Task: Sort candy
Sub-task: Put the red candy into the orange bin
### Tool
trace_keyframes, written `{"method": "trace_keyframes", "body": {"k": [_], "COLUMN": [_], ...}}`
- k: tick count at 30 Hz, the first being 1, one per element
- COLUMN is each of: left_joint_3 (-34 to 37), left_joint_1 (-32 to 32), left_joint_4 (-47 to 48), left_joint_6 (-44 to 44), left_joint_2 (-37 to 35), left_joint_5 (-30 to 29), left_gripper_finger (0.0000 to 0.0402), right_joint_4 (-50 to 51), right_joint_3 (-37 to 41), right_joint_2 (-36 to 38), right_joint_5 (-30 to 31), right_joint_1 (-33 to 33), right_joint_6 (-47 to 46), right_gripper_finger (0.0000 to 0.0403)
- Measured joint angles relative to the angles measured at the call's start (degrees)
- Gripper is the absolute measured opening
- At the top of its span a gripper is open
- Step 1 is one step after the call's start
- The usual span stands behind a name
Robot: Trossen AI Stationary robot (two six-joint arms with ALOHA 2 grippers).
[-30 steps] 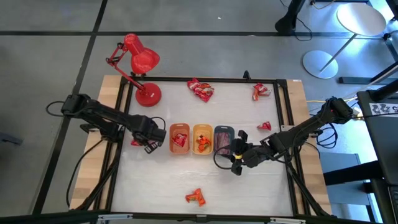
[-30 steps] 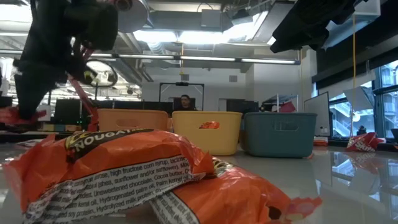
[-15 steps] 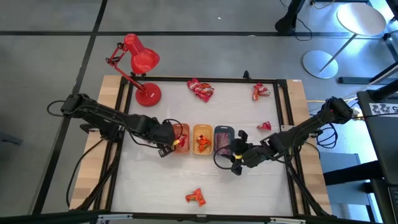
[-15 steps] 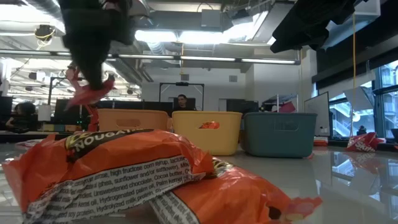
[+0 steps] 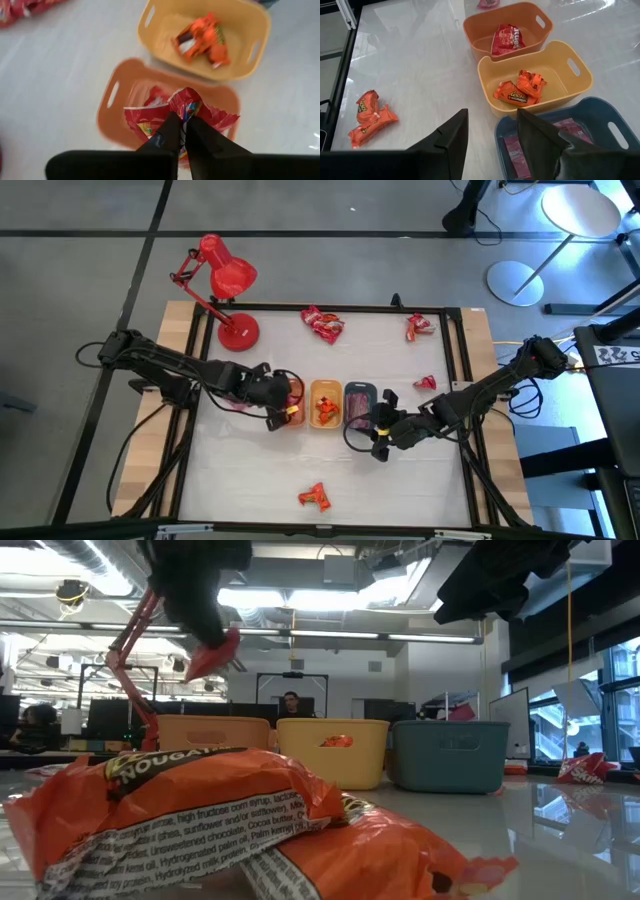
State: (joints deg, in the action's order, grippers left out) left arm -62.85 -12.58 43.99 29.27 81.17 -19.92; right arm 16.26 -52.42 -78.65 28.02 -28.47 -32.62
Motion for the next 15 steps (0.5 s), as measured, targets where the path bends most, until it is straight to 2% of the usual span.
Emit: {"method": "trace_keyframes", "body": {"k": [6,15], "left_joint_3": [-0.22,-6.07], "left_joint_1": [1.6,1.9], "left_joint_4": [-3.57,-2.63], "left_joint_6": [-2.01,-7.94], "left_joint_2": [0.88,9.41], "left_joint_5": [0.06,0.45], "left_gripper_finger": [0.0009,0.0009], "right_joint_4": [-1.42,-1.85], "right_joint_3": [0.0,0.0], "right_joint_2": [0.0,0.0], "right_joint_5": [-0.01,-0.14], "right_joint_1": [0.0,0.0], "right_joint_6": [-0.07,-0.07], "right_gripper_finger": [0.0166,0.0166]}}
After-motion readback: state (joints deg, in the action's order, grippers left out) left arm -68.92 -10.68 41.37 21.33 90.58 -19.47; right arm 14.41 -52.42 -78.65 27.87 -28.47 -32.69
